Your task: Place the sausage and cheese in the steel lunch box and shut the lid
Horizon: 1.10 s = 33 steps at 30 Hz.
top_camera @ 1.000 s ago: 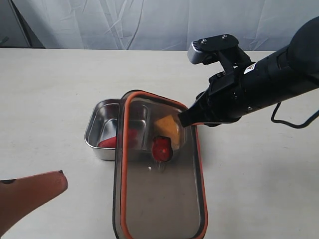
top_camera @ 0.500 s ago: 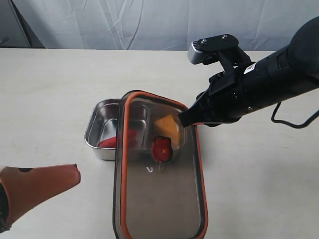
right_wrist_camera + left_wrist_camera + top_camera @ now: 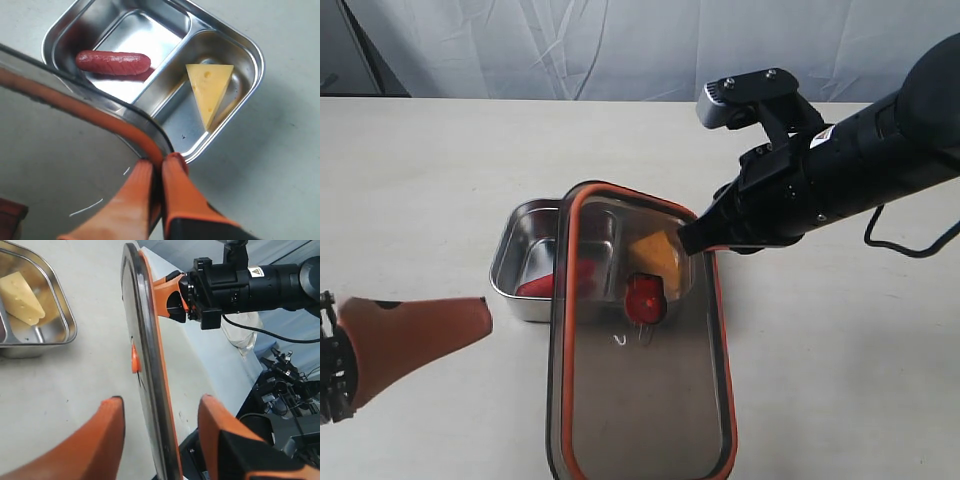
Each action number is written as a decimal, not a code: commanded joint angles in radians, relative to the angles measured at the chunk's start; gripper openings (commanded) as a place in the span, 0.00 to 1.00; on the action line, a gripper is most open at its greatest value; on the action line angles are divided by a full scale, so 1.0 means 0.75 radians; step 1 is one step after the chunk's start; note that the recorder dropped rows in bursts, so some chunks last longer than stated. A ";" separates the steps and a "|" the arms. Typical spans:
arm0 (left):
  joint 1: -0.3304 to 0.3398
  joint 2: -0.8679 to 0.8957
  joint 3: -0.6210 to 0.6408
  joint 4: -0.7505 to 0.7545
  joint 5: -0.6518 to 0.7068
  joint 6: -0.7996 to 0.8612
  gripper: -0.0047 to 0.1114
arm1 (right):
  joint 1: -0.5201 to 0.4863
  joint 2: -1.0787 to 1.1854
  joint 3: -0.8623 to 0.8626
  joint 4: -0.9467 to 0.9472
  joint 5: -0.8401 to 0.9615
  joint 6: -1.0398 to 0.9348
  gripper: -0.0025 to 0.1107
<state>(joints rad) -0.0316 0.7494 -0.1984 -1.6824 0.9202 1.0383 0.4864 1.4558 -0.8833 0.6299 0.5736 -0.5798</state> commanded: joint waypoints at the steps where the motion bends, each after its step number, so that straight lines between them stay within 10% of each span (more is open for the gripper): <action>1: -0.012 0.059 -0.046 0.018 0.015 0.018 0.43 | 0.003 -0.013 -0.034 0.006 0.000 -0.004 0.01; 33: -0.012 0.133 -0.049 -0.023 0.061 0.087 0.43 | 0.144 0.027 -0.171 -0.220 -0.015 0.301 0.01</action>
<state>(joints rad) -0.0339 0.8458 -0.2280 -1.6811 0.9576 1.0982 0.5803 1.4770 -0.9926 0.5166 0.5730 -0.4125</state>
